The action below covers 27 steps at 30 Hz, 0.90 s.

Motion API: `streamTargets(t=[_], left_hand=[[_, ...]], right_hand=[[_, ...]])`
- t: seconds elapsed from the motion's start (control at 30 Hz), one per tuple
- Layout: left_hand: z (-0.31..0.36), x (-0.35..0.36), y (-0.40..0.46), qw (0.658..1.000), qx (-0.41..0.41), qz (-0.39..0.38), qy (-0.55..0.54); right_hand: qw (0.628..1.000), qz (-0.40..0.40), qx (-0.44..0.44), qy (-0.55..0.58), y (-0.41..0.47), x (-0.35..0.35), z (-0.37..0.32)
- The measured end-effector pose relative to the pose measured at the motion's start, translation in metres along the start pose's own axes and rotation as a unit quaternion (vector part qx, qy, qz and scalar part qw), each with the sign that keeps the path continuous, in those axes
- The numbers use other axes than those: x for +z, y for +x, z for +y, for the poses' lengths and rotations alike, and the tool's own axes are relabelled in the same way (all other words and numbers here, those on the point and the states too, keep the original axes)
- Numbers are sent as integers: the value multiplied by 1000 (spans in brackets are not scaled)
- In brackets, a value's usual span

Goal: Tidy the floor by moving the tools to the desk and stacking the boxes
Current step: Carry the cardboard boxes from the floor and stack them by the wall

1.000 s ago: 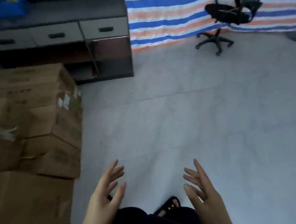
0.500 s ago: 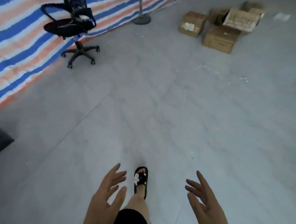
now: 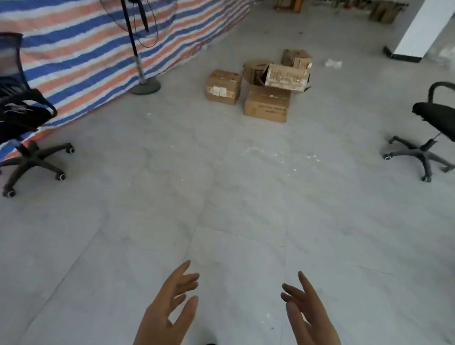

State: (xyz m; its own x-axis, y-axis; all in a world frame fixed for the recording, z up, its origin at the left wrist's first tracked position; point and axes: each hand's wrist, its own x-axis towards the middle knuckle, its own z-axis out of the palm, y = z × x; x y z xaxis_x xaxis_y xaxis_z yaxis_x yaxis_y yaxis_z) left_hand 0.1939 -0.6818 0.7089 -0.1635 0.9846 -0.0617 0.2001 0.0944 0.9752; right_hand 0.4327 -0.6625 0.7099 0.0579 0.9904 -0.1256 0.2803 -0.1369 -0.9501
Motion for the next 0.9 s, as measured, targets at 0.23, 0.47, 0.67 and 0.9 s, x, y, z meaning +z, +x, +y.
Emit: streamTargets(t=[0.23,0.47,0.67,0.9], left_hand=[[2,30,136,999,-18,-17,26],[22,107,303,1000,-11,-3,17],[60,176,441,1000,-9,-11,21],[61,221,583,999,-31,-9,21]], right_hand=[[999,39,34,11,124,-12,4],[998,50,34,25,308,-60,-1],[998,57,23,4,467,-113,-20],[998,34,55,-4,611,-121,-22]])
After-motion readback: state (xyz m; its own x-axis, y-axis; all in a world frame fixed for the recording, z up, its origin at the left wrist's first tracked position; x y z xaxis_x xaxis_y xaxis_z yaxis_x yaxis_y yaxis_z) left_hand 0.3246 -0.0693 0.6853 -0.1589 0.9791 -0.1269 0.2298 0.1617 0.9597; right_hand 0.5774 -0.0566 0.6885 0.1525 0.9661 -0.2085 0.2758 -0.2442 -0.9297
